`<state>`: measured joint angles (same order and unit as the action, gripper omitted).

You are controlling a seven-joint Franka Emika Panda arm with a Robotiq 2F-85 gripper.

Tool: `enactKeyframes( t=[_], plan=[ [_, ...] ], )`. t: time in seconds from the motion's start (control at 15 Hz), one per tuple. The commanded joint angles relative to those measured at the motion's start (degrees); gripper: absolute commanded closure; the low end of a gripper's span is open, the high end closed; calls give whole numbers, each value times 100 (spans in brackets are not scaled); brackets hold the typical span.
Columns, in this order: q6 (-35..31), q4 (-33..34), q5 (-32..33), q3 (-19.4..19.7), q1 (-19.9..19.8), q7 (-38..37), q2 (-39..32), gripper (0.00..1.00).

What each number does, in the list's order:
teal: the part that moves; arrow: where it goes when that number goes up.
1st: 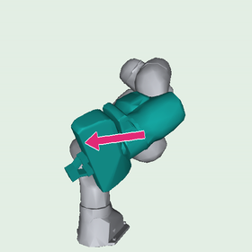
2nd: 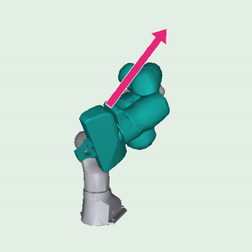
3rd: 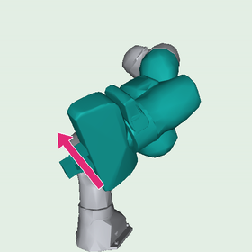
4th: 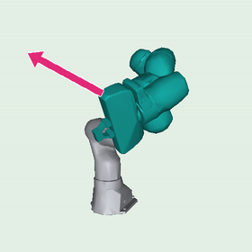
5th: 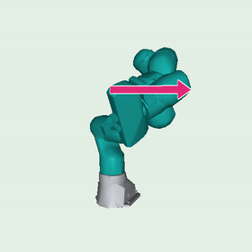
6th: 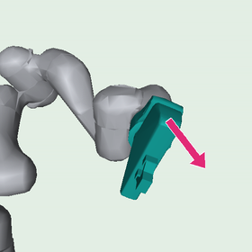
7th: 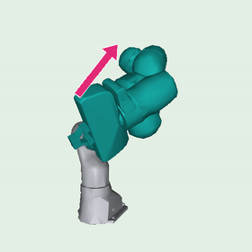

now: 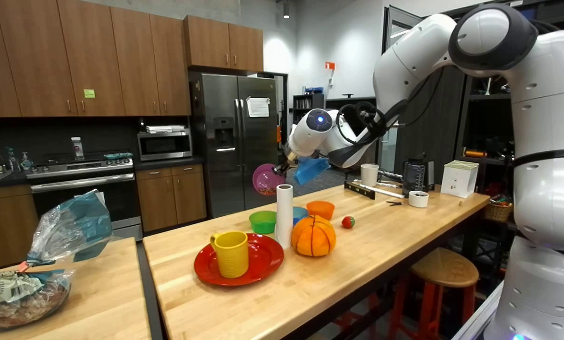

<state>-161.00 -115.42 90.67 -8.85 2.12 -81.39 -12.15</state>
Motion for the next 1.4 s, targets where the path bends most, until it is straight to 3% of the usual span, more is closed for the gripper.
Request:
enactKeyframes(
  t=[0.0,0.87,1.33],
  plan=[
    [-85,220,355,-9,54,-238,-166,99],
    [41,299,2075,-67,119,-1983,-314,99],
    [62,186,2552,-60,101,-2363,-160,99]
  ],
)
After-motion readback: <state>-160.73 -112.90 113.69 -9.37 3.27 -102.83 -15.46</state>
